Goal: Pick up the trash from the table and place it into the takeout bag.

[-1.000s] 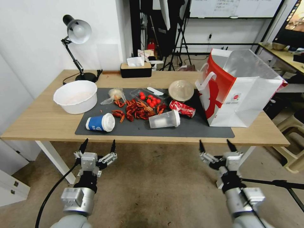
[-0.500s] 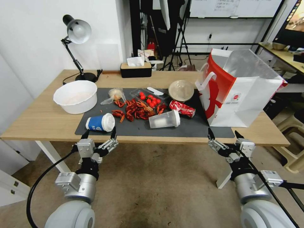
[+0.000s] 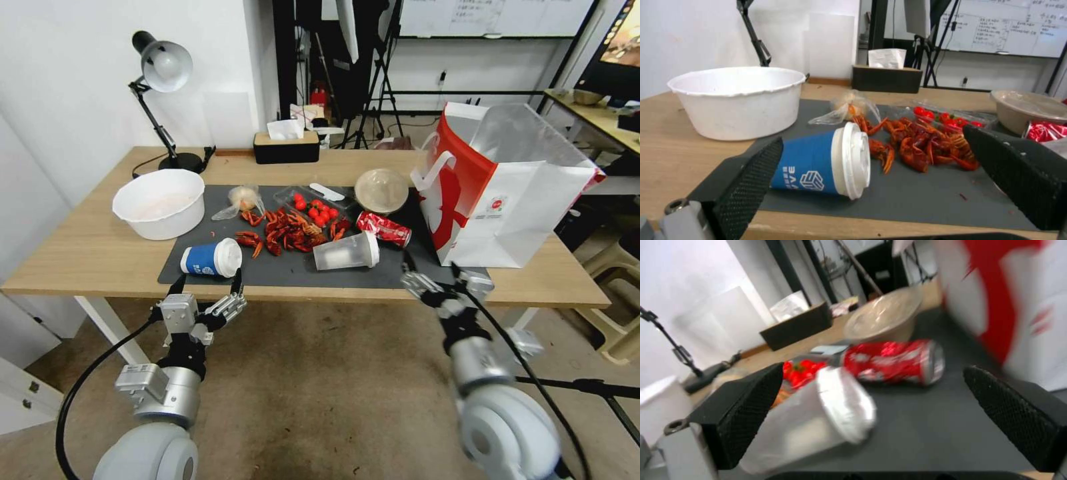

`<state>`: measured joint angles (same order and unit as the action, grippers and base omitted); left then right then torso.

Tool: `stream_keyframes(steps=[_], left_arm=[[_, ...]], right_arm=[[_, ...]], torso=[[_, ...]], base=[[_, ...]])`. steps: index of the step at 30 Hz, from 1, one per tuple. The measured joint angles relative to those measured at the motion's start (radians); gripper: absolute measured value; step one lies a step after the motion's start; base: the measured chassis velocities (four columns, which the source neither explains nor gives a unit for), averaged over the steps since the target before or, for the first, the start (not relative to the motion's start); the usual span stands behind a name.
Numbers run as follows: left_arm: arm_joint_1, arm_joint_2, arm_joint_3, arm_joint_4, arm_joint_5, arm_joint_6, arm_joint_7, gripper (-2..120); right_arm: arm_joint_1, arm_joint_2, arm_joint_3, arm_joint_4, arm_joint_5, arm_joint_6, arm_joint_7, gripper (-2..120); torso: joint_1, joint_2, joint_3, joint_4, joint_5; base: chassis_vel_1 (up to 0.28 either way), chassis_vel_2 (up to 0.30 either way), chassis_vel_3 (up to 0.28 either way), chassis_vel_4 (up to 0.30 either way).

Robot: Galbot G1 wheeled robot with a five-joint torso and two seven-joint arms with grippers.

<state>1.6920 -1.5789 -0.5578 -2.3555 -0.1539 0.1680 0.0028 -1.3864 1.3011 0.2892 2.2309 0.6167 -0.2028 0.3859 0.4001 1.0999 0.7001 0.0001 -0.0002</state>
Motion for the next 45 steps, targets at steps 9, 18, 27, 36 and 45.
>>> stream_keyframes(steps=[9, 18, 27, 36, 45], left_arm=[[0.001, -0.021, -0.007, 0.009, 0.014, -0.001, 0.000, 100], [0.008, -0.029, -0.009, 0.024, 0.030, -0.016, -0.001, 100], [0.016, -0.030, -0.009, 0.026, 0.039, -0.025, -0.003, 100], [0.026, -0.030, -0.008, 0.028, 0.045, -0.041, -0.005, 100], [0.021, -0.029, -0.008, 0.041, 0.044, -0.046, -0.006, 100]], right_arm=[[0.200, 0.056, -0.155, -0.039, 0.192, -0.063, 0.123, 100], [0.316, 0.170, -0.249, -0.035, 0.351, -0.101, 0.307, 100], [0.365, 0.269, -0.279, -0.076, 0.387, -0.115, 0.552, 100], [0.406, 0.307, -0.237, -0.156, 0.389, -0.136, 0.710, 100], [0.431, 0.307, -0.219, -0.197, 0.397, -0.141, 0.746, 100]], torso=[[0.000, 0.000, 0.000, -0.0002, 0.0000], [0.000, 0.000, 0.000, 0.0000, 0.0000], [0.000, 0.000, 0.000, -0.0002, 0.0000], [0.000, 0.000, 0.000, -0.0002, 0.0003], [0.000, 0.000, 0.000, -0.0001, 0.0002]], base=[[0.000, 0.000, 0.000, 0.000], [0.000, 0.000, 0.000, 0.000], [0.000, 0.000, 0.000, 0.000], [0.000, 0.000, 0.000, 0.000], [0.000, 0.000, 0.000, 0.000]])
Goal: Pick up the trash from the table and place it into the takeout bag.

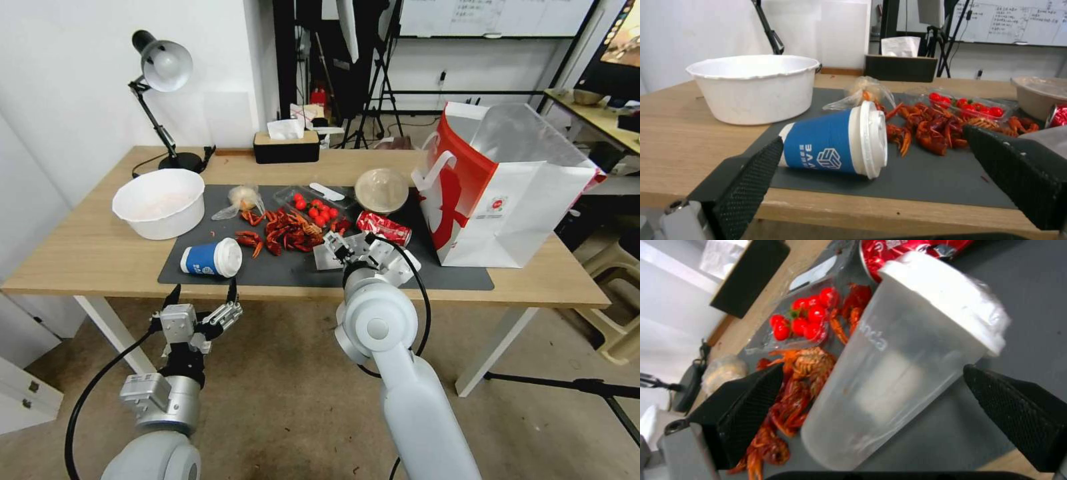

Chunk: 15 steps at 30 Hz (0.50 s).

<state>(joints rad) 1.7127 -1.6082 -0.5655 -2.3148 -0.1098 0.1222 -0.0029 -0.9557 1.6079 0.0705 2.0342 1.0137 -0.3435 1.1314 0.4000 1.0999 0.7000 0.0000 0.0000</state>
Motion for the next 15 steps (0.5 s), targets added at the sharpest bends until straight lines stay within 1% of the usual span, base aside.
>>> stream_keyframes(steps=[3, 15], left_arm=[[-0.005, 0.000, 0.000, 0.007, -0.002, -0.001, 0.000, 100], [-0.015, 0.000, 0.004, 0.024, -0.005, -0.008, -0.001, 100]], right_arm=[[0.016, 0.000, 0.008, -0.021, 0.010, -0.002, 0.022, 100], [0.056, 0.003, 0.037, -0.059, 0.039, -0.018, 0.046, 100]], torso=[[0.000, 0.000, 0.000, 0.0000, 0.0000], [0.000, 0.000, 0.000, 0.0000, 0.0000]], base=[[0.000, 0.000, 0.000, 0.000], [0.000, 0.000, 0.000, 0.000]])
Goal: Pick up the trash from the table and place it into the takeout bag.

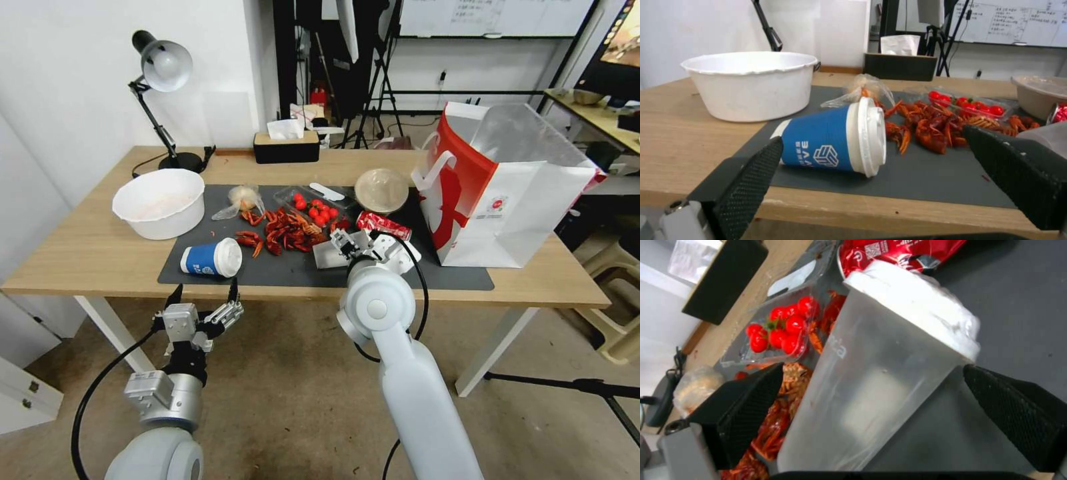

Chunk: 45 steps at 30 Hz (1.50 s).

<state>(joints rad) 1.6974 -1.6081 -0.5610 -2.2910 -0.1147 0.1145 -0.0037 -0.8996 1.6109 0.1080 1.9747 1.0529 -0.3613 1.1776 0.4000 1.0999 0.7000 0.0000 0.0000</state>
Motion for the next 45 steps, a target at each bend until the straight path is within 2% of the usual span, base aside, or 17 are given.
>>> stream_keyframes(steps=[9, 13, 30, 37, 45], left_arm=[[0.000, 0.000, 0.002, 0.005, -0.001, -0.013, 0.000, 100], [0.001, 0.000, 0.003, 0.006, -0.001, -0.016, 0.000, 100], [0.006, 0.000, 0.008, 0.009, -0.001, -0.035, 0.002, 100], [0.007, 0.000, 0.010, 0.012, 0.000, -0.041, 0.003, 100], [0.005, 0.000, 0.010, 0.016, 0.001, -0.044, 0.003, 100]], right_arm=[[0.024, -0.001, 0.023, -0.028, 0.021, -0.008, 0.014, 100], [0.030, -0.002, 0.029, -0.040, 0.025, -0.009, 0.014, 93], [0.026, -0.002, 0.033, -0.053, 0.036, -0.011, 0.017, 45], [0.020, -0.002, 0.034, -0.045, 0.035, -0.011, 0.014, 32], [-0.016, -0.003, 0.021, 0.028, 0.004, -0.015, -0.029, 15]], torso=[[0.000, 0.000, 0.000, 0.0000, 0.0000], [0.000, 0.000, 0.000, 0.0000, 0.0000], [0.000, 0.000, 0.000, 0.0001, 0.0000], [0.000, 0.000, 0.000, -0.0001, 0.0000], [0.000, 0.000, 0.000, -0.0001, 0.0000]], base=[[0.000, 0.000, 0.000, 0.000], [0.000, 0.000, 0.000, 0.000], [0.000, 0.000, 0.000, 0.000], [0.000, 0.000, 0.000, 0.000], [0.000, 0.000, 0.000, 0.000]])
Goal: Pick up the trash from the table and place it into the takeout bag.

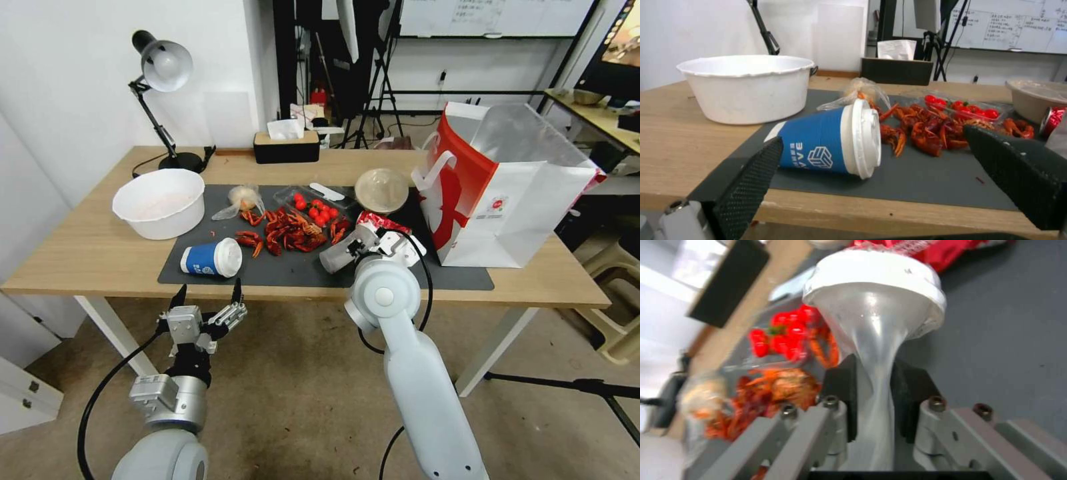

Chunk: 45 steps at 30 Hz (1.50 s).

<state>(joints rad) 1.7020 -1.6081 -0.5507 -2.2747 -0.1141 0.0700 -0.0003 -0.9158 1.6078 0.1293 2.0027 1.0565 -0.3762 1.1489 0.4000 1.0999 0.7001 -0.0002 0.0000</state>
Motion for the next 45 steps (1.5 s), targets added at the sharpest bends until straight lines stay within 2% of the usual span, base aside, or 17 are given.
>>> stream_keyframes(steps=[4, 7, 12, 14, 15, 17, 18, 22, 30, 32, 33, 34, 35, 36, 37, 39, 45], left_arm=[[-0.002, 0.000, 0.000, 0.001, 0.000, -0.002, 0.000, 100], [-0.003, 0.000, -0.001, 0.002, 0.000, -0.002, 0.000, 100], [-0.005, 0.000, -0.003, 0.003, 0.000, -0.002, 0.000, 100], [-0.006, 0.000, -0.003, 0.003, 0.000, -0.002, 0.000, 100], [-0.006, 0.000, -0.003, 0.003, 0.000, -0.002, 0.000, 100], [-0.005, 0.000, -0.002, 0.003, 0.002, -0.003, 0.000, 100], [-0.005, 0.000, -0.002, 0.003, 0.002, -0.003, 0.000, 100], [-0.003, 0.000, 0.001, 0.001, 0.005, -0.004, 0.000, 100], [-0.002, 0.000, 0.004, 0.000, 0.008, -0.004, 0.000, 100], [-0.002, 0.000, 0.007, 0.000, 0.011, -0.005, 0.000, 100], [-0.002, 0.000, 0.012, -0.001, 0.015, -0.007, 0.002, 100], [-0.002, 0.000, 0.012, -0.001, 0.015, -0.007, 0.002, 100], [-0.001, 0.000, 0.014, -0.001, 0.018, -0.008, 0.002, 100], [-0.001, 0.000, 0.021, 0.000, 0.023, -0.013, 0.004, 100], [-0.001, 0.000, 0.021, 0.000, 0.023, -0.013, 0.004, 100], [0.000, 0.000, 0.026, 0.000, 0.026, -0.019, 0.006, 100], [0.001, 0.000, 0.033, 0.000, 0.028, -0.027, 0.011, 100]], right_arm=[[-0.021, 0.000, -0.010, 0.050, -0.010, -0.004, -0.038, 7], [-0.050, -0.017, -0.020, 0.131, -0.024, -0.009, -0.142, 0], [-0.055, -0.062, -0.017, 0.204, -0.048, -0.010, -0.241, 0], [-0.035, -0.108, -0.002, 0.246, -0.074, -0.008, -0.308, 0], [-0.035, -0.108, -0.002, 0.246, -0.074, -0.008, -0.308, 0], [0.001, -0.167, 0.023, 0.269, -0.095, -0.001, -0.375, 0], [0.001, -0.167, 0.023, 0.269, -0.095, -0.001, -0.375, 0], [0.086, -0.290, 0.088, 0.265, -0.134, 0.021, -0.482, 0], [0.136, -0.351, 0.125, 0.250, -0.144, 0.023, -0.508, 0], [0.173, -0.390, 0.153, 0.237, -0.145, 0.019, -0.510, 0], [0.213, -0.433, 0.183, 0.214, -0.134, 0.000, -0.501, 0], [0.213, -0.433, 0.183, 0.214, -0.134, 0.000, -0.501, 0], [0.237, -0.458, 0.209, 0.197, -0.122, -0.014, -0.489, 0], [0.285, -0.522, 0.259, 0.157, -0.078, -0.062, -0.447, 0], [0.285, -0.522, 0.259, 0.157, -0.078, -0.062, -0.447, 0], [0.325, -0.602, 0.290, 0.072, -0.066, -0.077, -0.424, 0], [0.364, -0.663, 0.306, -0.028, -0.043, -0.097, -0.395, 0]], torso=[[0.000, 0.000, 0.000, 0.0001, 0.0000], [0.000, 0.000, 0.000, 0.0003, 0.0000], [0.000, 0.000, 0.000, 0.0000, 0.0001], [0.000, 0.000, 0.000, 0.0001, 0.0000], [0.000, 0.000, 0.000, 0.0001, 0.0000], [0.000, 0.000, 0.000, 0.0002, 0.0002], [0.000, 0.000, 0.000, 0.0002, 0.0002], [0.000, 0.000, 0.000, 0.0001, 0.0003], [0.000, 0.000, 0.000, 0.0002, 0.0003], [0.000, 0.000, 0.000, 0.0002, 0.0000], [0.000, 0.000, 0.000, -0.0001, 0.0015], [0.000, 0.000, 0.000, -0.0001, 0.0015], [0.000, 0.000, 0.000, 0.0006, 0.0002], [0.000, 0.000, 0.000, 0.0001, 0.0002], [0.000, 0.000, 0.000, 0.0001, 0.0002], [0.000, 0.000, 0.000, -0.0001, 0.0004], [0.000, 0.000, 0.000, 0.0001, 0.0002]], base=[[0.000, 0.000, 0.000, 0.000], [0.000, 0.000, 0.000, 0.000], [0.000, 0.000, 0.000, 0.000], [0.000, 0.000, 0.000, 0.000], [0.000, 0.000, 0.000, 0.000], [0.000, 0.000, 0.000, 0.000], [0.000, 0.000, 0.000, 0.000], [0.000, 0.000, 0.000, 0.000], [0.000, 0.000, 0.000, 0.000], [0.000, 0.000, 0.000, 0.000], [0.000, 0.000, 0.000, 0.000], [0.000, 0.000, 0.000, 0.000], [0.000, 0.000, 0.000, 0.000], [0.000, 0.000, 0.000, 0.000], [0.000, 0.000, 0.000, 0.000], [0.000, 0.000, 0.000, 0.000], [0.000, 0.000, 0.000, 0.000]])
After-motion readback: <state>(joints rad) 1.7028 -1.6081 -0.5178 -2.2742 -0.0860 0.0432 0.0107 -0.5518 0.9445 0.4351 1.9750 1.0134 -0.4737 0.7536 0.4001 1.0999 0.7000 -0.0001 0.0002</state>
